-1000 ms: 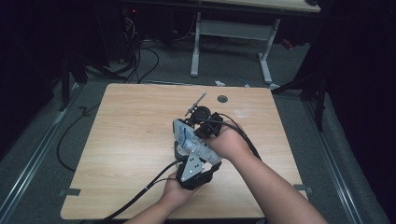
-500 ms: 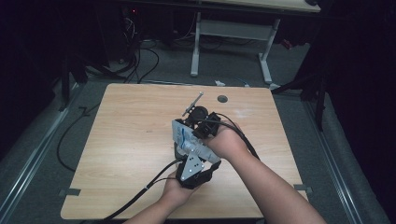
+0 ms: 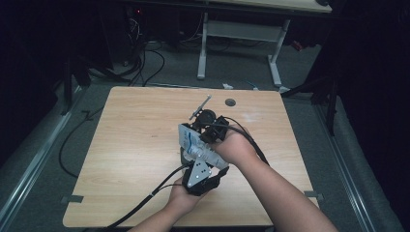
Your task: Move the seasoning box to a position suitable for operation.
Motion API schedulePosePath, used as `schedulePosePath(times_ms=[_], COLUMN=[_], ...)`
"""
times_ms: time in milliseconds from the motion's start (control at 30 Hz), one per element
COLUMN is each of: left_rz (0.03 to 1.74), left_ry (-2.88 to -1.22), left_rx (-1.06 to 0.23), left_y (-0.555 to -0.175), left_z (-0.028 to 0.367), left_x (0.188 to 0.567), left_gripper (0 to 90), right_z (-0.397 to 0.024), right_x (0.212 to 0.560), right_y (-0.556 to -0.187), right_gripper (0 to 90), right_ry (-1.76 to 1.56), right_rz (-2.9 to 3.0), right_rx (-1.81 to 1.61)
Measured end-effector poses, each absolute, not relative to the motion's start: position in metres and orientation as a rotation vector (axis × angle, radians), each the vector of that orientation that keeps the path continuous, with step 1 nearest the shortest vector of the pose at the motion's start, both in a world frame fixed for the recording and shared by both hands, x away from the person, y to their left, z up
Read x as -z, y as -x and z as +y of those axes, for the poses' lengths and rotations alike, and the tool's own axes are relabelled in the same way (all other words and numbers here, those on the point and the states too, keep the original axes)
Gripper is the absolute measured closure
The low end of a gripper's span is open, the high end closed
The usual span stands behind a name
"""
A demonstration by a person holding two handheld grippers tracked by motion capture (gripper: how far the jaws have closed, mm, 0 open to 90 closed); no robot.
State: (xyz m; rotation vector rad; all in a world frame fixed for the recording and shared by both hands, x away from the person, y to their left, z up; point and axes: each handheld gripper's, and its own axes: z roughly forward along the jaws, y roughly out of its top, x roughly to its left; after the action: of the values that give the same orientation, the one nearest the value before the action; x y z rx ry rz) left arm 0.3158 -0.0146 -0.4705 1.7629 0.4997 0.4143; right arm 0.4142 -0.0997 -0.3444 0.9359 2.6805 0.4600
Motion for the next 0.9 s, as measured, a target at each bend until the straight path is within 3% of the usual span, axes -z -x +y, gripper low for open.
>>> schedulePosePath(times_ms=[900], left_rz=[0.505], left_ry=[-1.766], left_rx=[-0.416], left_y=[-0.3167], left_z=[-0.0137], left_x=[0.4713], left_gripper=[63.2], right_z=[-0.0972], right_x=[0.3479], right_y=[-0.4153], right_gripper=[90.0], right_ry=[-0.937], right_rz=[2.682], right_rx=[-0.464])
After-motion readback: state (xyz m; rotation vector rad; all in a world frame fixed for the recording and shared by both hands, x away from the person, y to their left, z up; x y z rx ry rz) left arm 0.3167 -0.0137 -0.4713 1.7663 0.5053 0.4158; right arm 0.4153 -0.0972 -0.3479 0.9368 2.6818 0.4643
